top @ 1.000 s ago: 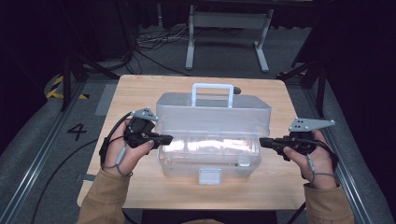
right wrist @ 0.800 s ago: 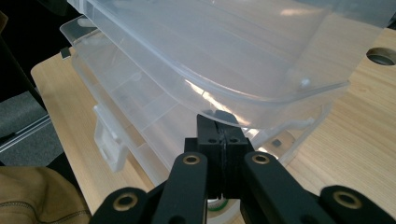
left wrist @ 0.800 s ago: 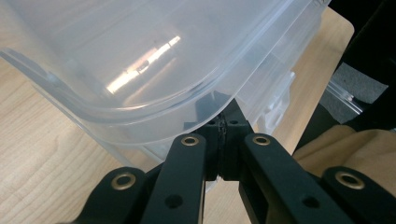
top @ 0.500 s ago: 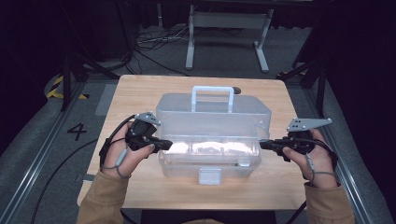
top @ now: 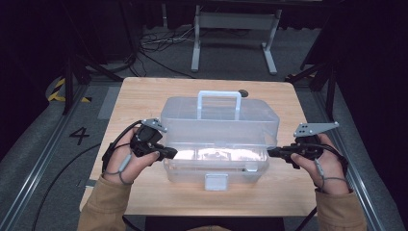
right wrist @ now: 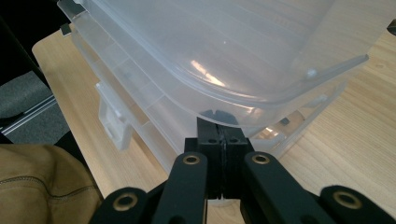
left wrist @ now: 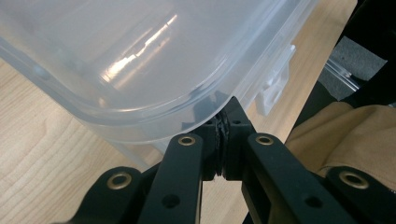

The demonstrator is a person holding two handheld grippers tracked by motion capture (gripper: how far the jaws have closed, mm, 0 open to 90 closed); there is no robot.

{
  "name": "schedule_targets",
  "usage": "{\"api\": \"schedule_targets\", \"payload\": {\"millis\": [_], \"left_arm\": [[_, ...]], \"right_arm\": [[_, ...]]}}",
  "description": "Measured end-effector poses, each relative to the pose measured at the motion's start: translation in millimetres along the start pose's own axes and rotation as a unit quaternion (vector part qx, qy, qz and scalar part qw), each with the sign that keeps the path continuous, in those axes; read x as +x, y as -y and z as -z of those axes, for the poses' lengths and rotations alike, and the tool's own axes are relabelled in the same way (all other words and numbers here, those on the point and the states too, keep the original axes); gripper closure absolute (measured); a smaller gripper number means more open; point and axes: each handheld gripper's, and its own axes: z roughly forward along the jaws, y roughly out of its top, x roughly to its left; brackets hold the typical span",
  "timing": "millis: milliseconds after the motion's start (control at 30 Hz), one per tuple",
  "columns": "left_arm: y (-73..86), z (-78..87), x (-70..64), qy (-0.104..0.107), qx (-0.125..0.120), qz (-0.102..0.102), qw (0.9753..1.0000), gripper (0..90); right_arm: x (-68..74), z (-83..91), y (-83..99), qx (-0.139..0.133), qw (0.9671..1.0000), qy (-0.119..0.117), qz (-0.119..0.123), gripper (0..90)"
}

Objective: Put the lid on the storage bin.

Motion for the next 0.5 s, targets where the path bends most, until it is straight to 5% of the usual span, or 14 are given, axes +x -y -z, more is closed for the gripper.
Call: {"api": "schedule_targets", "payload": {"millis": [500], "left_arm": [[1.7,-1.7,1.2,0.002,0.022,-0.003,0.9998,85.9]], "right_arm": [[0.6,-1.0,1.4,0.022,0.9998,-0.003,-0.001,90.0]]}}
